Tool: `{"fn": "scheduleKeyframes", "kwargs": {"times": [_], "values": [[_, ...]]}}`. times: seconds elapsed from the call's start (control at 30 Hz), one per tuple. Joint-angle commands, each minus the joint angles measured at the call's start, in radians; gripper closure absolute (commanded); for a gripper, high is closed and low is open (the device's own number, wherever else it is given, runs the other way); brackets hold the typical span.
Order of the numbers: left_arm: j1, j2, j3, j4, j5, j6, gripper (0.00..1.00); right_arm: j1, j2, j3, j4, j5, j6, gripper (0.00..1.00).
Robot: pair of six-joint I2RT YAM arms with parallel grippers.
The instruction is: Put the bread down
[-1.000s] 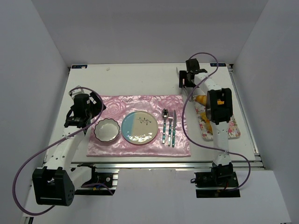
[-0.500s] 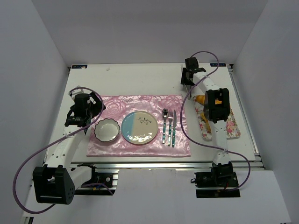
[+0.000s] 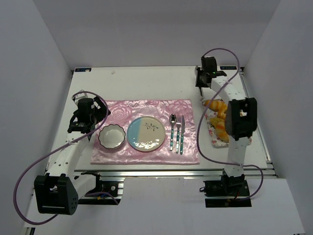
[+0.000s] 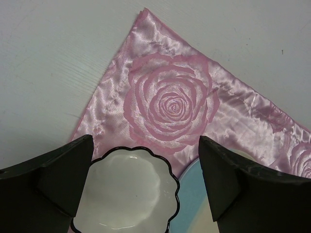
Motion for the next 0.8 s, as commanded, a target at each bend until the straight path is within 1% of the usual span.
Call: {"fn": "scheduleKeyframes", "kwargs": {"times": [0.0,0.03,0.07,0.1,0.13,0.23,0.27,0.3,0.37,0.4,0.43,0.5,0.53,0.63,0.67,0.77], "values": [[-0.002,-0.031,0.022,0.006,0.027,0.011,0.02,0.008,-0.248,-0.158,0.131,-0.052,-0.051,0.69],[-0.001,-0.034,0.025,0.006,0.032,0.012,0.02,0.008,-0.343,-0.262,0.14,-0.052,-0.051,0.69],[-0.002,-0.037,0.022,0.007,0.041,0.012,0.02,0.008,-0.391,-0.306,0.145,-0.046,-0.05,0.69],[-0.002,-0.039,0.022,0.007,0.044,0.014,0.02,0.01,-0.477,-0.343,0.125,-0.028,-0.044,0.69],[-0.002,-0.045,0.021,0.009,0.047,0.012,0.02,0.01,-0.517,-0.404,0.101,-0.011,-0.033,0.68],[-0.002,-0.051,0.022,0.006,0.065,0.012,0.02,0.01,-0.681,-0.493,-0.037,0.057,0.053,0.66],[-0.002,-0.052,0.021,0.006,0.075,0.012,0.02,0.008,-0.726,-0.565,-0.066,0.069,0.103,0.66],[-0.002,-0.055,0.021,0.004,0.078,0.012,0.02,0.008,-0.814,-0.603,-0.091,0.087,0.129,0.66],[-0.002,-0.063,0.018,0.0,0.084,0.011,0.02,0.01,-0.903,-0.701,-0.171,0.104,0.18,0.64],[-0.002,-0.065,0.016,0.0,0.099,0.012,0.02,0.008,-0.98,-0.722,-0.2,0.103,0.212,0.62],[-0.002,-0.066,0.015,0.006,0.11,0.012,0.02,0.008,-1.013,-0.736,-0.266,0.103,0.225,0.62],[-0.004,-0.066,0.01,0.015,0.143,0.012,0.02,0.01,-1.094,-0.74,-0.346,0.1,0.258,0.6],[-0.01,-0.065,0.004,0.022,0.142,0.014,0.02,0.01,-1.114,-0.736,-0.425,0.101,0.259,0.58],[-0.027,-0.06,0.001,0.023,0.139,0.012,0.02,0.01,-1.159,-0.697,-0.565,0.15,0.288,0.55],[-0.028,-0.06,-0.002,0.024,0.142,0.011,0.02,0.01,-1.169,-0.7,-0.637,0.127,0.28,0.51],[-0.027,-0.057,0.001,0.023,0.147,0.012,0.02,0.01,-1.183,-0.722,-0.743,0.063,0.279,0.5]]}}
